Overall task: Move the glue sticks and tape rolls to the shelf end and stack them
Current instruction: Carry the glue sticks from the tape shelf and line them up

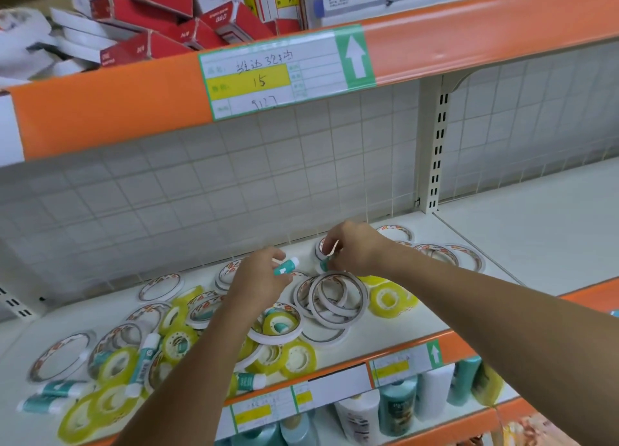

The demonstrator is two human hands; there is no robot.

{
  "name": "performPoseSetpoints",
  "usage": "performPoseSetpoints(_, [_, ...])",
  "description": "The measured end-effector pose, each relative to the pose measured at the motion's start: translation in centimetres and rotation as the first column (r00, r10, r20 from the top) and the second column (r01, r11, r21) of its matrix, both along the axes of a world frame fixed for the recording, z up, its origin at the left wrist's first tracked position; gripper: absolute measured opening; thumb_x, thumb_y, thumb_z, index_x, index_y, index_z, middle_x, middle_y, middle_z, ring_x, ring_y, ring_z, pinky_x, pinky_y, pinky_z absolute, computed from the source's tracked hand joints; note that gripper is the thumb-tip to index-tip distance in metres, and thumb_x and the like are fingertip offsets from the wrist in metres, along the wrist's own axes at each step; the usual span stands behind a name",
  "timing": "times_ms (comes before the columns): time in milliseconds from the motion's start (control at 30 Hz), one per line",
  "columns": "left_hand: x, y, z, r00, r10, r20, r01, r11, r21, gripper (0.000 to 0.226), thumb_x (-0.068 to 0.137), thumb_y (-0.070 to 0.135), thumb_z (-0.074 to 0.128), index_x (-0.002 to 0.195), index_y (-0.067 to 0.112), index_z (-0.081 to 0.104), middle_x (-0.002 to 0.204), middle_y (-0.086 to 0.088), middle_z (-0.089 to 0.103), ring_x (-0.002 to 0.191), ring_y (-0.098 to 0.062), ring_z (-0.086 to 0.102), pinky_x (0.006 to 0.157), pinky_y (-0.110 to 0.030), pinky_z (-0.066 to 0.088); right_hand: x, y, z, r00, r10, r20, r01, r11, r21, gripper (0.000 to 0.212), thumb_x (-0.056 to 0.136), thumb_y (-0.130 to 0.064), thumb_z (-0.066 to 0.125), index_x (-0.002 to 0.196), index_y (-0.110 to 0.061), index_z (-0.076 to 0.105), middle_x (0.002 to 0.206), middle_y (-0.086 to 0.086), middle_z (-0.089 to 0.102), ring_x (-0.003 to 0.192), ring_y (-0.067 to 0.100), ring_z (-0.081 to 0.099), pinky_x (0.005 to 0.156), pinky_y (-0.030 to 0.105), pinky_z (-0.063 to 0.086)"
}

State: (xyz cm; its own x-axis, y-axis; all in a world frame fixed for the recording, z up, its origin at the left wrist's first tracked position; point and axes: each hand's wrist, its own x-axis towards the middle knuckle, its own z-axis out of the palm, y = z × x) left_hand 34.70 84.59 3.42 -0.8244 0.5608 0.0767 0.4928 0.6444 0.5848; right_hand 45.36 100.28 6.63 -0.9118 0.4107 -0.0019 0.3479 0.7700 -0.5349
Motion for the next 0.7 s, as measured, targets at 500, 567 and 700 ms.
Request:
performPoseSetpoints(500, [2.8, 3.6, 2.1, 0.949, -0.178, -0.260, 0.130, 0.973, -0.192, 0.031, 0.086, 0.024, 0.073, 0.117, 0.028, 0.068, 0.112, -0.001, 0.067, 0.094, -0.018, 0.061, 0.073, -0.027, 0.045, 4.2, 2.5, -0.1, 0.968, 0.092, 0.233, -0.158, 0.946, 0.284, 0.035, 0.094, -0.021, 0.060, 0.129, -0.017, 0.062, 0.123, 0.007, 0.063, 0.111, 0.025, 0.059, 0.082, 0.028, 0.047])
performPoseSetpoints(567, [3.4, 4.6, 2.6, 0.943, -0.202, -0.265, 0.146, 0.965, -0.217, 0.030, 0.087, 0.025, 0.072, 0.117, 0.029, 0.068, 0.112, 0.001, 0.067, 0.095, -0.018, 0.061, 0.073, -0.027, 0.044, 5.1, 3.3, 0.1, 0.967, 0.073, 0.245, -0.148, 0.942, 0.303, 0.034, 0.091, -0.017, 0.060, 0.124, -0.015, 0.065, 0.119, 0.008, 0.065, 0.109, 0.026, 0.060, 0.086, 0.030, 0.051])
performPoseSetpoints(700, [5.2, 7.5, 3.2, 0.923, -0.272, -0.271, 0.206, 0.947, -0.248, 0.025, 0.084, 0.026, 0.073, 0.108, 0.030, 0.068, 0.107, 0.004, 0.068, 0.097, -0.019, 0.062, 0.078, -0.028, 0.047, 8.1, 5.7, 0.4, 0.967, 0.023, 0.252, -0.105, 0.943, 0.314, 0.028, 0.093, -0.020, 0.058, 0.119, -0.013, 0.065, 0.117, 0.009, 0.064, 0.105, 0.026, 0.060, 0.083, 0.031, 0.051])
